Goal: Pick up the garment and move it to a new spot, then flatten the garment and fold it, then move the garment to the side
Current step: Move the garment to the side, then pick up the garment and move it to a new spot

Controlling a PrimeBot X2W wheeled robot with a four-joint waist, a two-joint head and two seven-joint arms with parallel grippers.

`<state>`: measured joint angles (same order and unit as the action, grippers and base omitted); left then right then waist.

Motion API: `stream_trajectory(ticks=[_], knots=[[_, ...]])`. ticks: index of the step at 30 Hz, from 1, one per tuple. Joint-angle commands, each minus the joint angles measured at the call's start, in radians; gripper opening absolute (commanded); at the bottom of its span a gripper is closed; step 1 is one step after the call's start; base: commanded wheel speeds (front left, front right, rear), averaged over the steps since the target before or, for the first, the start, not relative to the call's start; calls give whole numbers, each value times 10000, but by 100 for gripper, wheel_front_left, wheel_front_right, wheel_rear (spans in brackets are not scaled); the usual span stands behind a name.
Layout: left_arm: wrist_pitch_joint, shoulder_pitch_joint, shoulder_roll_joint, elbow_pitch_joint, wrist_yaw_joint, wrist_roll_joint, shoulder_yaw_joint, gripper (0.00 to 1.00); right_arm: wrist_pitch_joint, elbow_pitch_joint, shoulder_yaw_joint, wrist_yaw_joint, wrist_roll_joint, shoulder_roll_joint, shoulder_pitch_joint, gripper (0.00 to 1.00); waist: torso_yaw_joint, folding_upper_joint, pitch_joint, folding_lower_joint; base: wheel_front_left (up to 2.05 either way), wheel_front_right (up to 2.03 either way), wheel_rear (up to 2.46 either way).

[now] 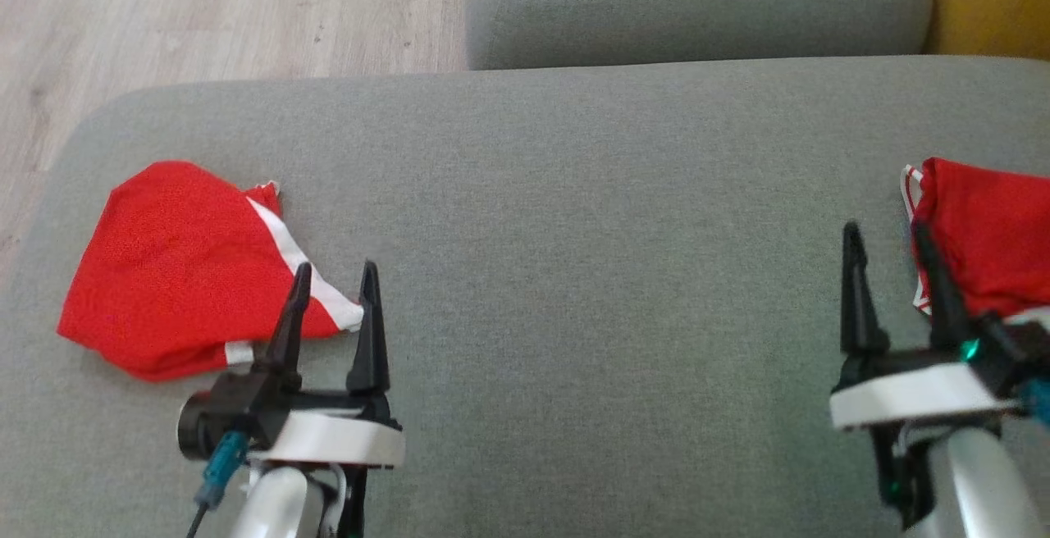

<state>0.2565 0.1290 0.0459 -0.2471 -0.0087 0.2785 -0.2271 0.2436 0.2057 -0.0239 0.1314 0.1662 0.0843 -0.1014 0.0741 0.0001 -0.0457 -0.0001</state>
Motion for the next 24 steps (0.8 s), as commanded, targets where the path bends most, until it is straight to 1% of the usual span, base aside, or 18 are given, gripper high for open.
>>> stream_trajectory(ticks=[1, 7, 16, 20, 24], knots=[[53, 214, 43, 279, 53, -37, 321, 100, 135, -284, 271, -7, 24, -45, -112, 100, 12, -1, 18, 1, 0, 0, 0], [53, 13, 43, 240, 97, 18, 445, 100, 176, -457, 267, -7, 142, -256, 469, 100, 0, -1, 58, 1, 0, 0, 0], [53, 27, 43, 201, 102, 107, 331, 100, 180, -612, 272, -7, 182, -327, 513, 100, 17, -1, 39, 1, 0, 0, 0], [53, 96, 43, 178, 83, 107, 328, 100, 180, -640, 452, -7, 278, -334, 586, 100, 229, -1, 31, 1, 0, 0, 0], [53, 96, 43, 112, 103, 53, 415, 100, 180, -623, 758, -7, 514, -337, 669, 100, 615, -1, 36, 1, 0, 0, 0]])
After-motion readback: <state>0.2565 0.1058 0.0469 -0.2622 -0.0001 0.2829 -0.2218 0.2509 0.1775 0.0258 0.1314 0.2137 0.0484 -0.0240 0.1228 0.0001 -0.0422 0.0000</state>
